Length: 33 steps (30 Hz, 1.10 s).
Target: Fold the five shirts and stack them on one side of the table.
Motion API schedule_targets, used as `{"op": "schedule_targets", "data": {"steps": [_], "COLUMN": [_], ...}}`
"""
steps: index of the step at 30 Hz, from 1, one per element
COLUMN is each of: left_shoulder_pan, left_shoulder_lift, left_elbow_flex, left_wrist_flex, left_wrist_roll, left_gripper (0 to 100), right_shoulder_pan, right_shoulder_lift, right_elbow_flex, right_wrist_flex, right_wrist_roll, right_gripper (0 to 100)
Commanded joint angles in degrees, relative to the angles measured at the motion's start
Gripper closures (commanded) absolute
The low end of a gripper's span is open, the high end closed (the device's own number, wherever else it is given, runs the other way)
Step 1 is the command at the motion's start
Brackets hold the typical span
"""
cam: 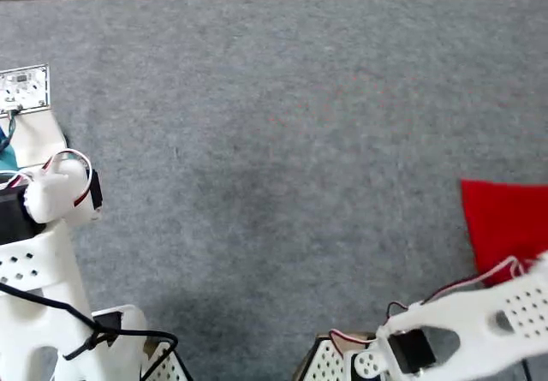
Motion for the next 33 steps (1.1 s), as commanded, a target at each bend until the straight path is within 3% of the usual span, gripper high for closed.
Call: {"op": "schedule_targets", "data": {"steps": [1,17,25,33], "left_shoulder_pan": [-0.2,-0.5,-0.2,-0.2], "left_shoulder_lift": [-0.9,-0.9,-0.9,-0.9], "left_elbow_flex": [-0.4,-0.4,-0.4,-0.4], "left_wrist_flex": [-0.5,-0.4,-0.4,-0.4], "left_wrist_roll": [0.0,-0.2,-0.1,-0.1], "left_gripper": [98,98,98,98], "right_shoulder_pan": [6.3,20.0,25.2,25.7], "right_shoulder_lift": [-0.3,5.2,11.2,14.4], "right_elbow_flex": [-3.0,-5.3,-14.2,-17.8], "right_wrist_flex": [-0.2,-3.3,-2.9,-2.9], "right_wrist_roll": [4.2,18.7,21.3,22.2], "right_gripper": [99.4,99.4,99.4,99.4]}}
